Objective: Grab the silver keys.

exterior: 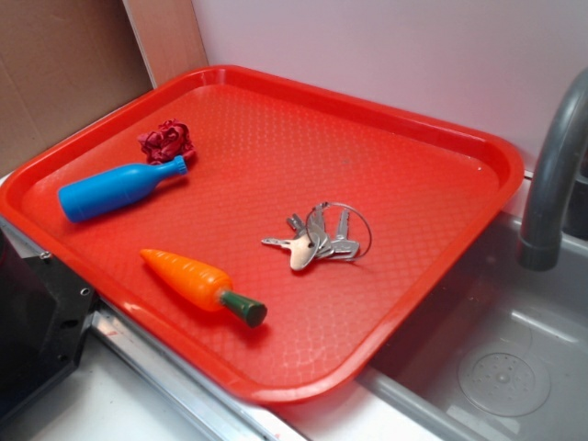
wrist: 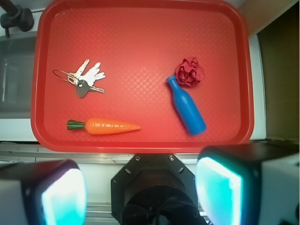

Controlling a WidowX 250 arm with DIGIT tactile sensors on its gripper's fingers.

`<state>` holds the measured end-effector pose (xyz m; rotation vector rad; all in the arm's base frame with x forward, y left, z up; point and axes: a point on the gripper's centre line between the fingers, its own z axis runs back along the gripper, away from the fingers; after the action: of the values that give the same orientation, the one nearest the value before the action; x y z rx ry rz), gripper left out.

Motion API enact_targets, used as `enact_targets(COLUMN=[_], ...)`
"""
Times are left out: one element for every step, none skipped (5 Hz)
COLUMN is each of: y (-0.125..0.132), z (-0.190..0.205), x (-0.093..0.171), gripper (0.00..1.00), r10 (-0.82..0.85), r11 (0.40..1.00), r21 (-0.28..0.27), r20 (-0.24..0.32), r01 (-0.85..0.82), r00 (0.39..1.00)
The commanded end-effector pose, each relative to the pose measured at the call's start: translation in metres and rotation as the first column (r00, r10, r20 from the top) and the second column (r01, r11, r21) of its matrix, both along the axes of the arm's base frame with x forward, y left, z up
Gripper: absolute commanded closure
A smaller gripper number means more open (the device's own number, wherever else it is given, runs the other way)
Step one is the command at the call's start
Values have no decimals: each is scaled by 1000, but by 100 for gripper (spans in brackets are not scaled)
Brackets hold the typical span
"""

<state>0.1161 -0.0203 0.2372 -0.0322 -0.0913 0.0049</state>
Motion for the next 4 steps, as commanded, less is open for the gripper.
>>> enact_targets(y=[0, -11, -21, -36], z=[0, -8, -15, -33], x=[0, 14, 25, 47], gripper=[0, 0, 0, 0], r10=[0, -181, -379, -588], r11=[1000, 983, 925, 806], r21=[0, 29, 64, -3], r20=[0, 40, 89, 116], r01=[0, 180, 375, 592], r00=[1000, 983, 921, 801])
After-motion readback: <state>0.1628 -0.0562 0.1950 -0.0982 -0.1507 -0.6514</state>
